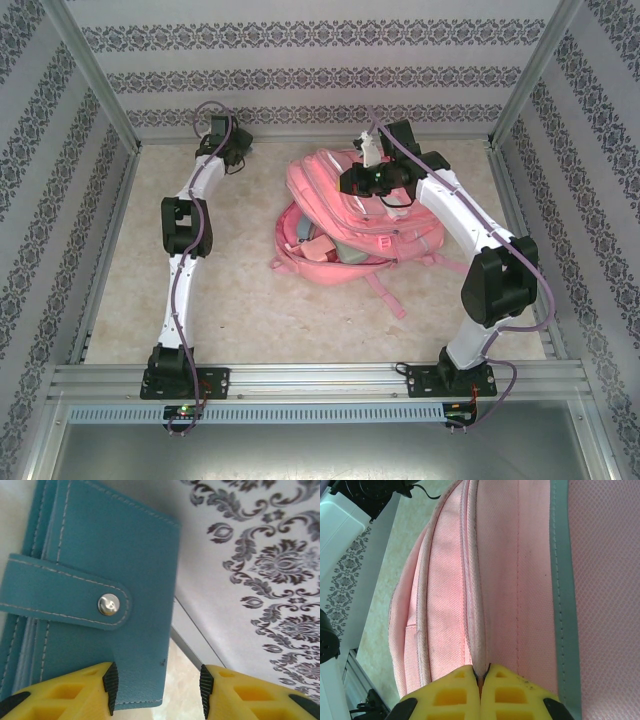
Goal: Pack the student bag
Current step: Move the card holder to the center of the table.
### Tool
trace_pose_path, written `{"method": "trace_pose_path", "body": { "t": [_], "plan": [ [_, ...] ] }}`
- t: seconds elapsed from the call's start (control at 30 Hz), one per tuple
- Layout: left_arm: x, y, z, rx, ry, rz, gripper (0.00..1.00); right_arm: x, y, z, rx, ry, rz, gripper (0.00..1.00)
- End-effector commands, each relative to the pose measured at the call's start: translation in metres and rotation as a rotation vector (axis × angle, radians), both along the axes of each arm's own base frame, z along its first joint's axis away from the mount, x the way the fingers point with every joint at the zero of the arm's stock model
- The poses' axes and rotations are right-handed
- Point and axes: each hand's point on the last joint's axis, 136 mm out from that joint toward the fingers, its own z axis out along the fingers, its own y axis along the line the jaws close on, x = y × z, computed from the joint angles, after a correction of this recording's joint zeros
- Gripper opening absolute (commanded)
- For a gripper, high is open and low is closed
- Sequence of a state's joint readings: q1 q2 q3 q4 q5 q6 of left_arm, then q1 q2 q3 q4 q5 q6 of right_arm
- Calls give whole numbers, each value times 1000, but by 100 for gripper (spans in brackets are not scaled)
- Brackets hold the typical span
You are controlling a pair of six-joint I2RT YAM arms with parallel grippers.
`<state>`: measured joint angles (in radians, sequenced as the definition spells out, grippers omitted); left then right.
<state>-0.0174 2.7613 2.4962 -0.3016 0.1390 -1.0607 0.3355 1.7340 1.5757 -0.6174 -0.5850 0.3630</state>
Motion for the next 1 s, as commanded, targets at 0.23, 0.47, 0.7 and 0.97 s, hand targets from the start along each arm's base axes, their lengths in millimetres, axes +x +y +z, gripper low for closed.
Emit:
{"method": "trace_pose_path", "body": {
  "t": [0.23, 0.47, 0.7, 0.97],
  "plan": [
    [-100, -2, -68, -53, 432, -51, 48, 11, 4, 43, 80, -113, 19, 0],
    [-188, -19, -60, -75, 518, -122, 48, 13, 7, 44, 103, -106, 24, 0],
    [-307, -28, -61, -63, 632, -165, 49, 16, 16, 44, 116, -107, 37, 0],
    [-383, -16, -15, 135, 659, -249, 51, 16, 30, 42, 104, -123, 53, 0]
  ]
}}
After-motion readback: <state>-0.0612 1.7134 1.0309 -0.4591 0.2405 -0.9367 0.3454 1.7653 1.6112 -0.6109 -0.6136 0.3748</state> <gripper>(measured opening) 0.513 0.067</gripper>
